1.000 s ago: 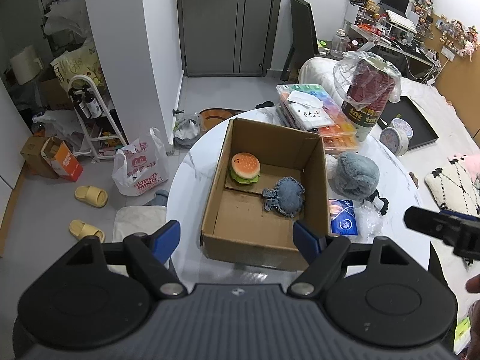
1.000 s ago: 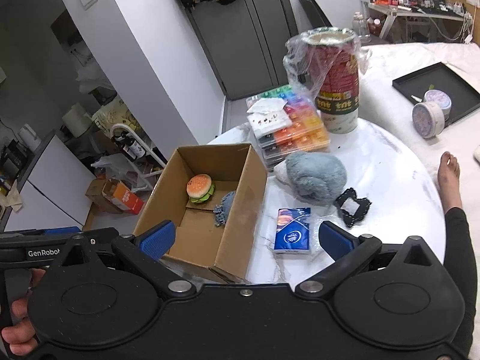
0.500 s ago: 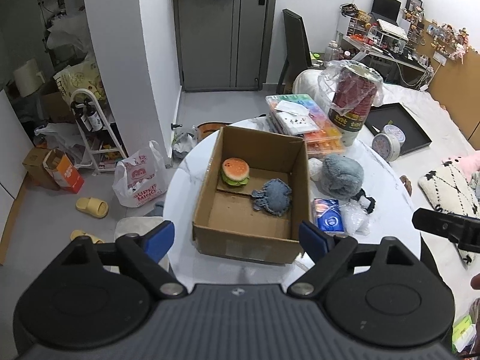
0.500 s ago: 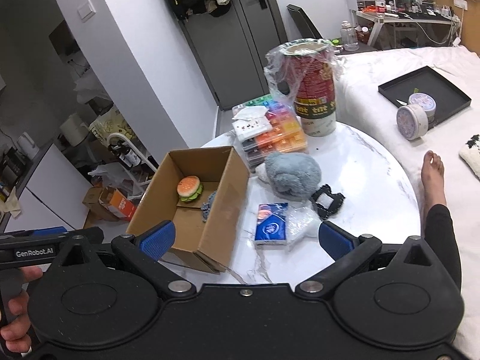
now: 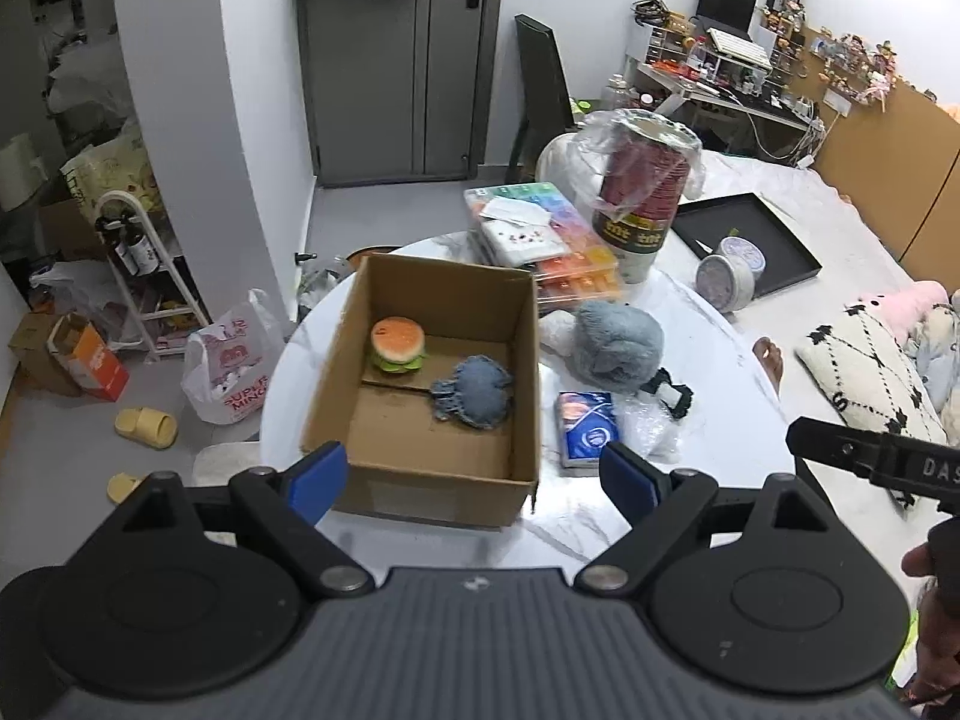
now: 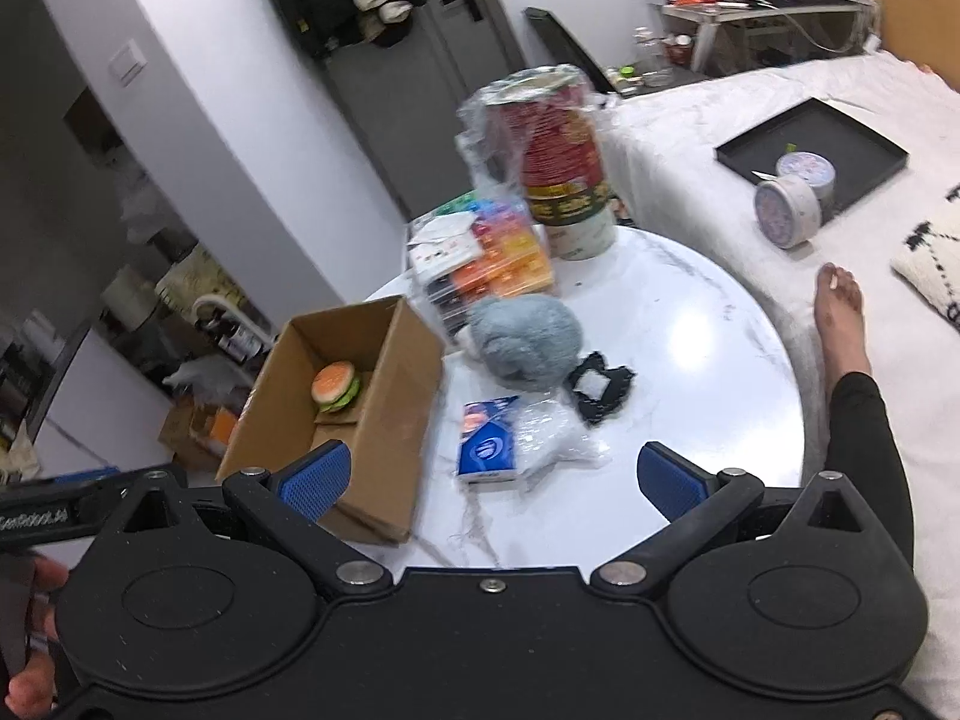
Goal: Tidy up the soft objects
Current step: 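Move both tools back toward the remaining items on the table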
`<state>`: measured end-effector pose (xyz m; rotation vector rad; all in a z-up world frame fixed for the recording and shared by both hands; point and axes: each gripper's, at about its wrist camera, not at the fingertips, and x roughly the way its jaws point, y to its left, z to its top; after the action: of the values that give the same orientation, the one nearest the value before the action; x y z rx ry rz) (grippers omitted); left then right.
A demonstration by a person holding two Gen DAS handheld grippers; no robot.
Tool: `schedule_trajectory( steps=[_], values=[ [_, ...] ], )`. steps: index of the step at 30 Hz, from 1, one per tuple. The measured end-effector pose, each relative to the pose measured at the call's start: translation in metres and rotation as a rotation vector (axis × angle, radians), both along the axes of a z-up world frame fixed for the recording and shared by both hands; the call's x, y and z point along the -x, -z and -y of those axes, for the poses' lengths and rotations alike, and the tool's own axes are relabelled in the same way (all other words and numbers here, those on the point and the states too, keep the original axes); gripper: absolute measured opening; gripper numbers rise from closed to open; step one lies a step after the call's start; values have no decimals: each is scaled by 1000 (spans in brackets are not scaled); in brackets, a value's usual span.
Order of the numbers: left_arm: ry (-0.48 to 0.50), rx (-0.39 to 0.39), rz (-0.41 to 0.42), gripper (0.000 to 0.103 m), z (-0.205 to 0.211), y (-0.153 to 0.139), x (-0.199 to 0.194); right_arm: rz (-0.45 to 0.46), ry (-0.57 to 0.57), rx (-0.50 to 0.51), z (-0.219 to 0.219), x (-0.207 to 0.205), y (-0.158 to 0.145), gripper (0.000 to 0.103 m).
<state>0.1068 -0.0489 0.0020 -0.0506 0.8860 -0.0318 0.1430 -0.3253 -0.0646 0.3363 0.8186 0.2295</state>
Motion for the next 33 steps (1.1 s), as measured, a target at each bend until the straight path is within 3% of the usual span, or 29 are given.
schedule_trajectory(
  steps=[7, 11, 22, 30, 33],
  values=[
    [26, -2, -9, 90, 20, 3, -11, -20, 31, -34, 21, -7, 12, 103],
    [44, -26, -25, 99, 35, 6, -19, -36, 46, -68, 32, -12, 19, 103],
    [39, -22, -31, 100, 62, 13, -43, -63, 70, -106, 48, -30, 38, 102],
    [48, 8, -48, 97, 84, 26, -64, -114, 89, -157, 61, -50, 60, 84],
    [47, 17, -62, 95, 94, 33, -74, -122, 102, -167, 66, -55, 65, 82]
  ],
)
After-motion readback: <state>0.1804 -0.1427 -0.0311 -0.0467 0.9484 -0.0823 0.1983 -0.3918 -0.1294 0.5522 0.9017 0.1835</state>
